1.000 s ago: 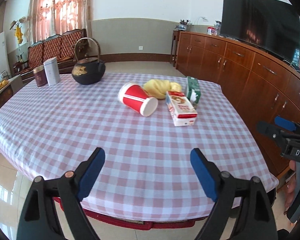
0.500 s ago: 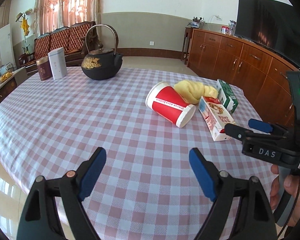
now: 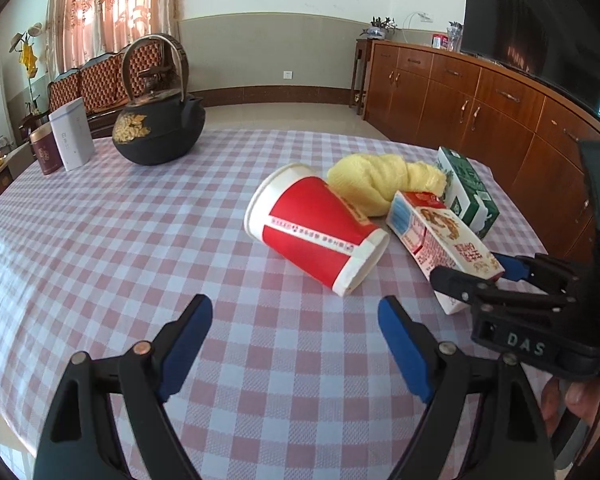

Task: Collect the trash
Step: 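Grasp the printed milk carton with the right gripper while the left gripper grasps the red paper cup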

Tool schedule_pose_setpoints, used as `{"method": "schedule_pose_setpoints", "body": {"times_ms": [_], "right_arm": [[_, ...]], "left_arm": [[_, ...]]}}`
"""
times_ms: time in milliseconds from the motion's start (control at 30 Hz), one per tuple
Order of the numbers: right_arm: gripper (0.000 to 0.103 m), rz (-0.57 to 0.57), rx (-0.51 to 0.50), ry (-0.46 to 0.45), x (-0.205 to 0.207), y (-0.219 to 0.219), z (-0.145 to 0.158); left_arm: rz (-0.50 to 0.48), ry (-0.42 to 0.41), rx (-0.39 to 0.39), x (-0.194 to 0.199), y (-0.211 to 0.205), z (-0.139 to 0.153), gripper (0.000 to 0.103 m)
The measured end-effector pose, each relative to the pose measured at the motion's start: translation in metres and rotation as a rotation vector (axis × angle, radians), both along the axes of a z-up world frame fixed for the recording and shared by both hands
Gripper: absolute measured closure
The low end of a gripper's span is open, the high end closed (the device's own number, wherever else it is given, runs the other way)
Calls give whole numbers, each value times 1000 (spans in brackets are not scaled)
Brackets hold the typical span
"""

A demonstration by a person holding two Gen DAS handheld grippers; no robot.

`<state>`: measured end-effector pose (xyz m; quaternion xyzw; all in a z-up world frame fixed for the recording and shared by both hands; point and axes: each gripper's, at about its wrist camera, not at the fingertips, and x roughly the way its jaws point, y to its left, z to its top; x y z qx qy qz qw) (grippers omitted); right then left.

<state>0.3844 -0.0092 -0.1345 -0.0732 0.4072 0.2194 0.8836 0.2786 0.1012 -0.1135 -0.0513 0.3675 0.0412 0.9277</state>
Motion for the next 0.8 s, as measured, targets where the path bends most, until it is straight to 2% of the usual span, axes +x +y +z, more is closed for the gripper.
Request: {"method": "schedule_pose_setpoints", "body": {"times_ms": [133, 233, 333, 400, 600, 667, 733, 800], "right_arm": [[45, 23, 10, 3, 0, -5, 0], [45, 30, 15, 4, -1, -7, -1], [46, 38, 16, -4, -3, -7, 0], [46, 39, 12, -7, -3, -7, 0], [48, 45, 21, 3, -2, -7, 1], [48, 47, 27, 7, -1, -9, 2], [48, 49, 30, 9, 0, -11, 3], [48, 56, 30, 18, 2, -12, 3]], "left_arm": [[23, 28, 27, 20, 4, -3, 17], [87, 29, 35, 18, 24, -3, 20], [143, 20, -9, 13, 45, -5, 21], [116, 1, -23, 7, 40, -3, 21], [46, -43, 28, 7, 3, 8, 20], [52, -13, 55, 23, 2, 4, 20], [69, 24, 40, 36, 9, -2, 20], [80, 38, 24, 43, 17, -5, 24]]}}
